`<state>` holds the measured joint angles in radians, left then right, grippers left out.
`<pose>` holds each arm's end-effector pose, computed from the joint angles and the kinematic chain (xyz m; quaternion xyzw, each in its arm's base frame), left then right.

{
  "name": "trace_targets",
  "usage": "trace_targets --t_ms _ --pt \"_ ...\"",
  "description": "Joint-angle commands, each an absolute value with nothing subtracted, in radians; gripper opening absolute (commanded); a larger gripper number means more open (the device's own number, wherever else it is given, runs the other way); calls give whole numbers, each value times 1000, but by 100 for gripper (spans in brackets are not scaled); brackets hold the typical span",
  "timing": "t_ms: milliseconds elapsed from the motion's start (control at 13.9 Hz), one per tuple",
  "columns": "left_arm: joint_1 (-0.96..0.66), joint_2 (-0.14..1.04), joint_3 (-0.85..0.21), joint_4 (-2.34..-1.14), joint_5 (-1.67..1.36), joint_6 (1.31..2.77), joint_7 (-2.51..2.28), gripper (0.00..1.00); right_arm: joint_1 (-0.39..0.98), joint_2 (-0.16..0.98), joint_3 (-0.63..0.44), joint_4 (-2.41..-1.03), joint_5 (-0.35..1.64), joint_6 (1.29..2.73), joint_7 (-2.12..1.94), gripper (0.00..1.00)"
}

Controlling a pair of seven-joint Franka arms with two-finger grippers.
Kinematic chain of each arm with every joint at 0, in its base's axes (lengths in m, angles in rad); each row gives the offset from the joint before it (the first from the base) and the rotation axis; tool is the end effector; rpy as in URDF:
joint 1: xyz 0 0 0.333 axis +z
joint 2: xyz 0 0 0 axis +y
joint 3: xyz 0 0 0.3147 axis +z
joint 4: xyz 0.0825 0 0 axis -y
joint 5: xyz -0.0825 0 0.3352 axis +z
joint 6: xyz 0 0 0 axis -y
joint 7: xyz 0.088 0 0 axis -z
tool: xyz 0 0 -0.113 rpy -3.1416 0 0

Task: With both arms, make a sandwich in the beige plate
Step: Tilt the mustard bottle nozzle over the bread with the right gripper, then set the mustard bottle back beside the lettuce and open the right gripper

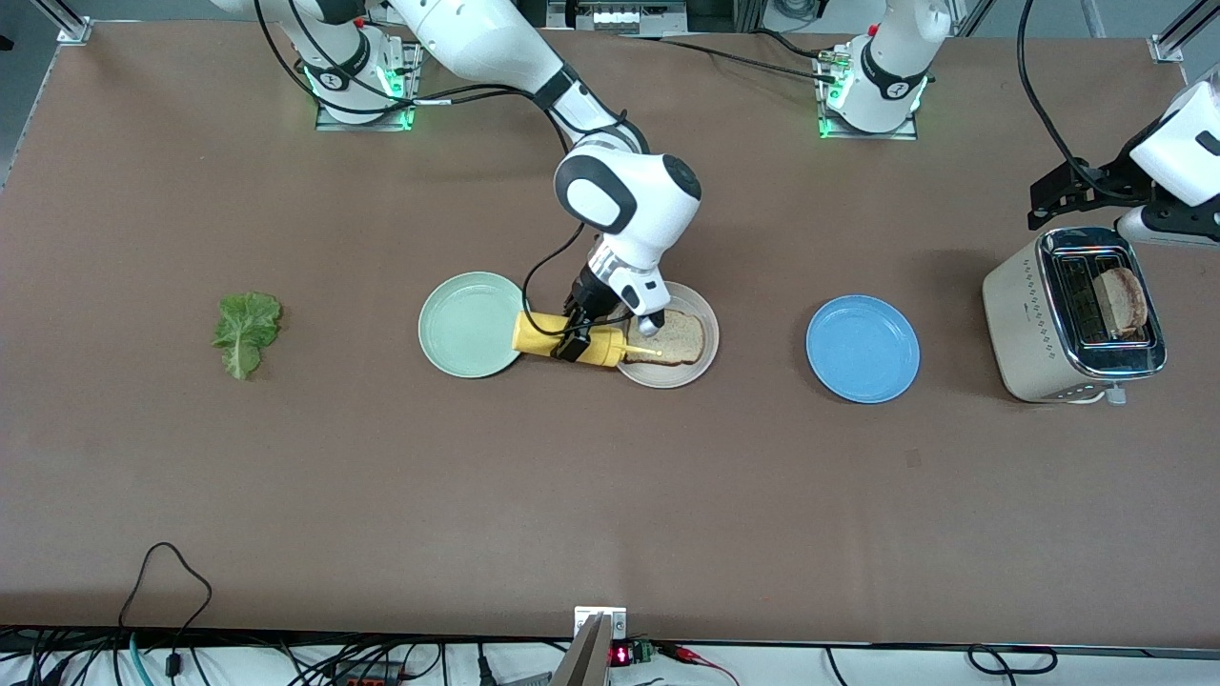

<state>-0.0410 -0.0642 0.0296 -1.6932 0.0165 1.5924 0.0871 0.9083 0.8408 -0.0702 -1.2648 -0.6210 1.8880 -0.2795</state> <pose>0.4854 -0.0032 0.5991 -0.9986 0.0496 0.0186 0.0066 0.4868 0.4904 0.2684 0.7237 0.6109 -0.0147 0.3207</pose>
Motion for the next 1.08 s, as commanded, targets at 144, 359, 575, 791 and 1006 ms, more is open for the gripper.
trace_targets --t_ms 144,359,575,791,1006 --pt "-32 -49 31 -1669 6 1578 110 100 793 694 -52 -1282 -431 1873 -472 39" --pt "-32 -49 31 -1669 6 1563 107 100 712 597 -51 -1328 -309 1878 -647 39" --pt "-32 -49 31 -1669 5 1557 110 100 597 476 -51 -1434 -128 1920 -845 39" --pt "-32 -49 29 -1669 3 1559 110 100 476 323 -51 -1661 79 2067 -1049 39" --pt "-34 -48 23 -1669 3 1559 109 100 398 256 -51 -1765 226 2111 -1201 39"
